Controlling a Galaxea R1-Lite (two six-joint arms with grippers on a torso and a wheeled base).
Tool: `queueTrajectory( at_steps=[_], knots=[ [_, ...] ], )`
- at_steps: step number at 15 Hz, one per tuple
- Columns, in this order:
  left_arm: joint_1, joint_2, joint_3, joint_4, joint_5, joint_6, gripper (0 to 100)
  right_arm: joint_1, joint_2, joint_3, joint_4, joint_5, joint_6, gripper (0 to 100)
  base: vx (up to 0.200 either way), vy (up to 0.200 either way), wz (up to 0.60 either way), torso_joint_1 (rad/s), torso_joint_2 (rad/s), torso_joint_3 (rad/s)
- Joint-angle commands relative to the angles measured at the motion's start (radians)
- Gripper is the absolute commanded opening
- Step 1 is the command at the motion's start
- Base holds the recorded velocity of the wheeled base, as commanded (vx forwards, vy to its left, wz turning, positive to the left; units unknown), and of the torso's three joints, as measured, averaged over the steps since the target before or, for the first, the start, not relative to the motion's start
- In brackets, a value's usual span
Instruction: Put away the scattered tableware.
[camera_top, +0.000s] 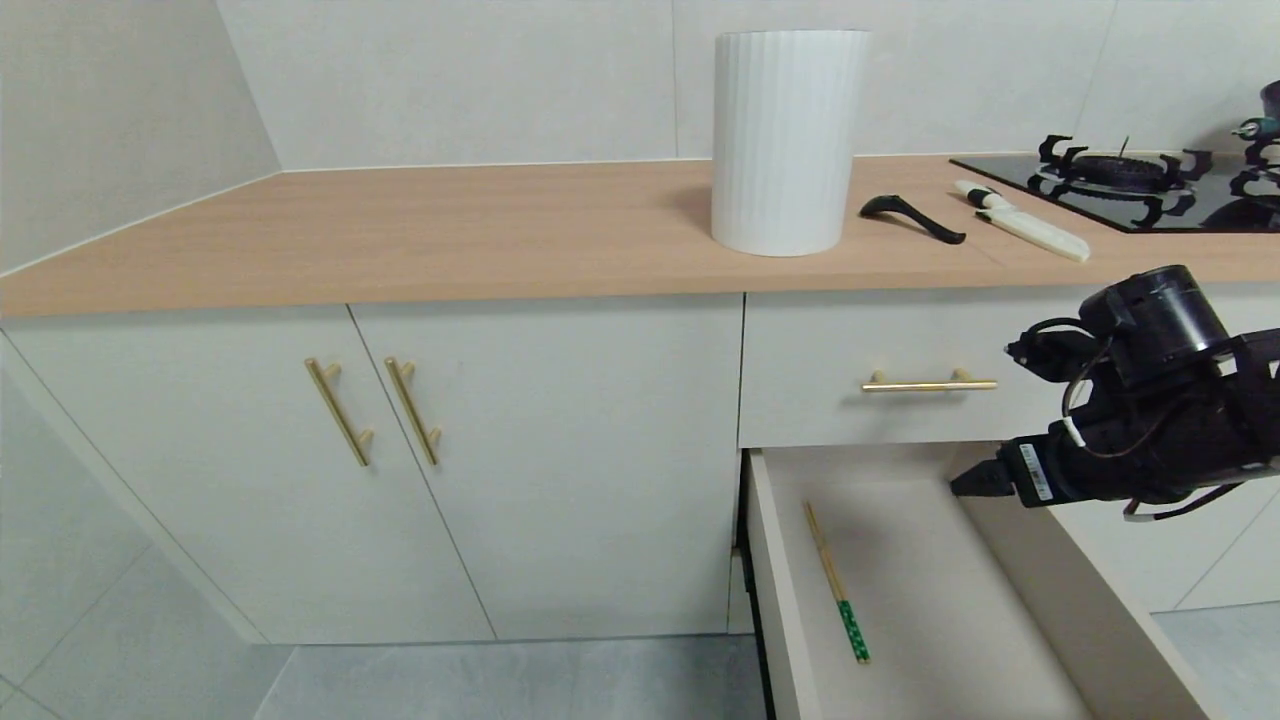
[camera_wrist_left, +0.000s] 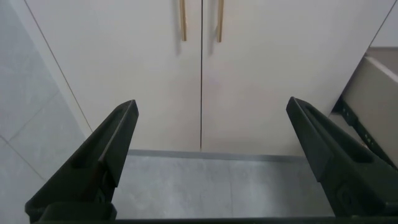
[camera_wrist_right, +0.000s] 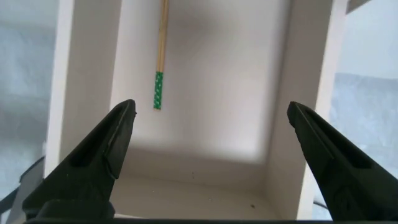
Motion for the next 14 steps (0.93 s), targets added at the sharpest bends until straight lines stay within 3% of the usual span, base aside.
queueTrajectory(
  at_steps=[1,14],
  knots=[
    [0.000,0.001,0.000,0.000,0.001,0.000,100,-0.001,-0.009,0.000,-0.002,0.000,0.000,100,0.000,0.000,0.00,0.085,-0.45,-0.369],
    [0.000,0.001,0.000,0.000,0.001,0.000,100,0.004,0.043,-0.003,-0.005,-0.008,0.000,100,0.000,0.000,0.00,0.137,-0.49,-0.324]
  ],
)
